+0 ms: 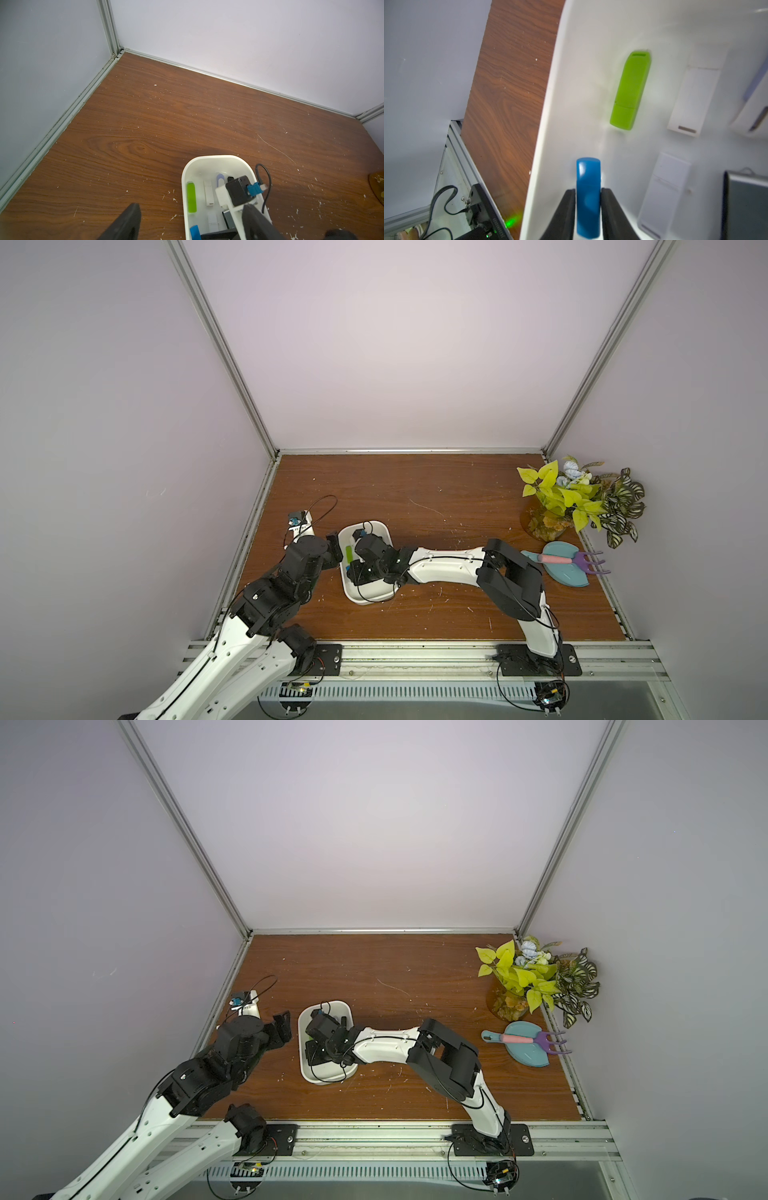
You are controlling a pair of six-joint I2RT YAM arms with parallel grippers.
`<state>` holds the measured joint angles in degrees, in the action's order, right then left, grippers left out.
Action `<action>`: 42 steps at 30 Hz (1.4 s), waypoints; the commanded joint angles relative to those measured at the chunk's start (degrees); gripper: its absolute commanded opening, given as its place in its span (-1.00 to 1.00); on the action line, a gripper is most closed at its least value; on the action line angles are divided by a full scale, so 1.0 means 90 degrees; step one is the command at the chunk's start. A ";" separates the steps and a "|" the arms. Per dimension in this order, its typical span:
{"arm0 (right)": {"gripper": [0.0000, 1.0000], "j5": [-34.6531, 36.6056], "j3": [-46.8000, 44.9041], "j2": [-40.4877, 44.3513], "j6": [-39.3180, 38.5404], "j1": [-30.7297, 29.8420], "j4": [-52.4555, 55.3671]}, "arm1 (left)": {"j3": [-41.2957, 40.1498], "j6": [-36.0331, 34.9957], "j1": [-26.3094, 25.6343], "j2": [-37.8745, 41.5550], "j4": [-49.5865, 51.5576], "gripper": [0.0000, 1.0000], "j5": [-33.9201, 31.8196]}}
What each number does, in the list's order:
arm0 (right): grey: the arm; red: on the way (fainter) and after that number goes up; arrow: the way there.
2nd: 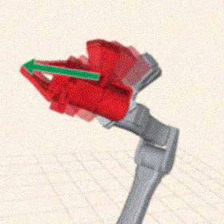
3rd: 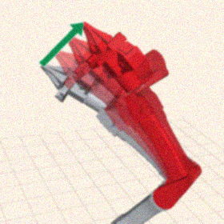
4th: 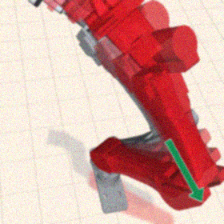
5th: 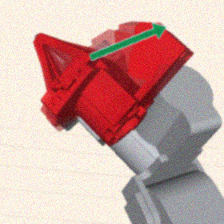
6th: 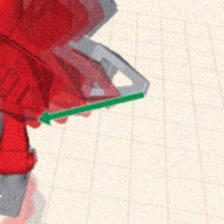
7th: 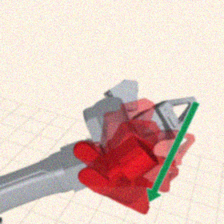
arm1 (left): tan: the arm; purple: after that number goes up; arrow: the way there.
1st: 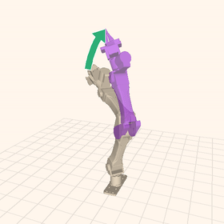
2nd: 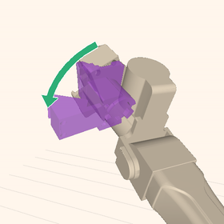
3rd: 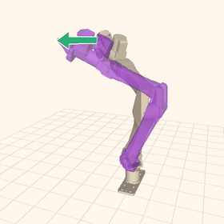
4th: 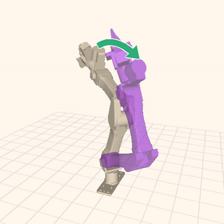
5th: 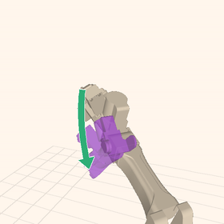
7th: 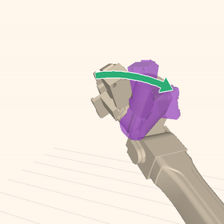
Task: Put the usb flash drive into the storage box
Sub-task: Place the USB flash in the storage box, then reset both arms
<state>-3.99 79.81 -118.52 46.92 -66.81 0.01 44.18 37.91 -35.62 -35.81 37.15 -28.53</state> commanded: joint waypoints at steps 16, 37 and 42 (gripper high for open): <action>-0.18 0.0985 0.0461 0.1405 -0.0919 0.0244 0.0868 | -0.0054 0.0003 0.0051 -0.0102 0.0089 0.55 -0.0178; 0.98 0.4621 -0.6603 0.7056 -0.4600 0.3841 -0.2936 | -0.2409 -0.1657 0.2324 -0.0882 -0.5527 1.00 -0.0327; 0.98 0.4596 -0.6989 0.6575 -0.5050 0.4197 -0.3995 | -0.4068 -0.3618 0.2323 -0.1557 -0.9526 0.98 -0.0487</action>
<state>35.77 15.57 -57.95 5.63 -30.76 -26.02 11.75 17.96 -15.33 -47.18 -21.12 -31.35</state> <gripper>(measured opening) 0.990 0.993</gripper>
